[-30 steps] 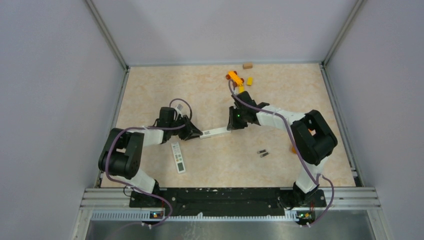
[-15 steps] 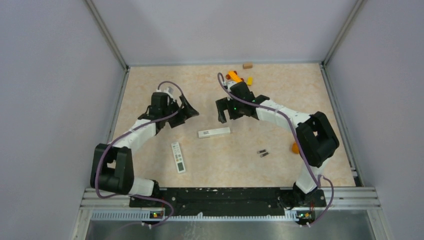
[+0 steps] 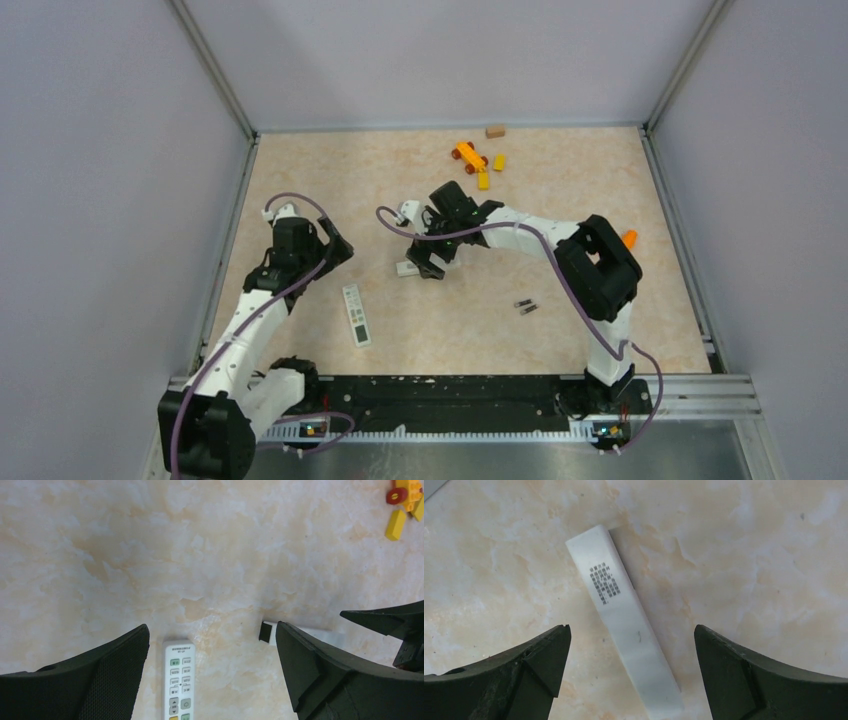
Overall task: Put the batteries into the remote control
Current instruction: Move the remote control to the center of the board.
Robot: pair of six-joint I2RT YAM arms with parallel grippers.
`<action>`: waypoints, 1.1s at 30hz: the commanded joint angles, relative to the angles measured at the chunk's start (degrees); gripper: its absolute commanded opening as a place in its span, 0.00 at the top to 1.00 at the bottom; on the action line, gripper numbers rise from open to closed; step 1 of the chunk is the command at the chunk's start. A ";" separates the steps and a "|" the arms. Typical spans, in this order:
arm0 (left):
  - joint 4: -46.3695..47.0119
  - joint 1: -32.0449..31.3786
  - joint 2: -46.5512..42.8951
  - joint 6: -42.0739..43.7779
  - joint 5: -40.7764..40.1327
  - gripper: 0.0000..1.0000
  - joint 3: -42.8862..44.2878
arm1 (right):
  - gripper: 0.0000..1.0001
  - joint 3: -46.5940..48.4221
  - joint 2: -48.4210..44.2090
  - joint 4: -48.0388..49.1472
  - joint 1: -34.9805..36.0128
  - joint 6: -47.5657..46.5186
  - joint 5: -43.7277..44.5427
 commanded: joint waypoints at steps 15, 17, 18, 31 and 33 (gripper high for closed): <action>-3.03 3.65 1.84 -1.64 7.86 0.01 -4.70 | 0.17 6.53 6.36 -1.66 1.12 -6.51 -1.68; -2.96 3.71 1.92 -1.62 7.92 0.01 -4.91 | 0.23 6.39 6.36 -1.29 1.19 -5.81 -0.87; -2.87 3.71 1.99 -1.66 8.06 0.01 -4.99 | 0.28 6.33 6.29 -0.87 1.25 -5.27 -0.30; -0.49 3.62 6.25 -1.42 9.97 0.01 -6.84 | 0.52 -0.52 1.87 10.48 1.11 -0.76 8.91; 0.25 3.62 6.55 -1.54 10.98 0.01 -7.14 | 0.56 -0.21 2.46 10.73 0.79 1.03 10.40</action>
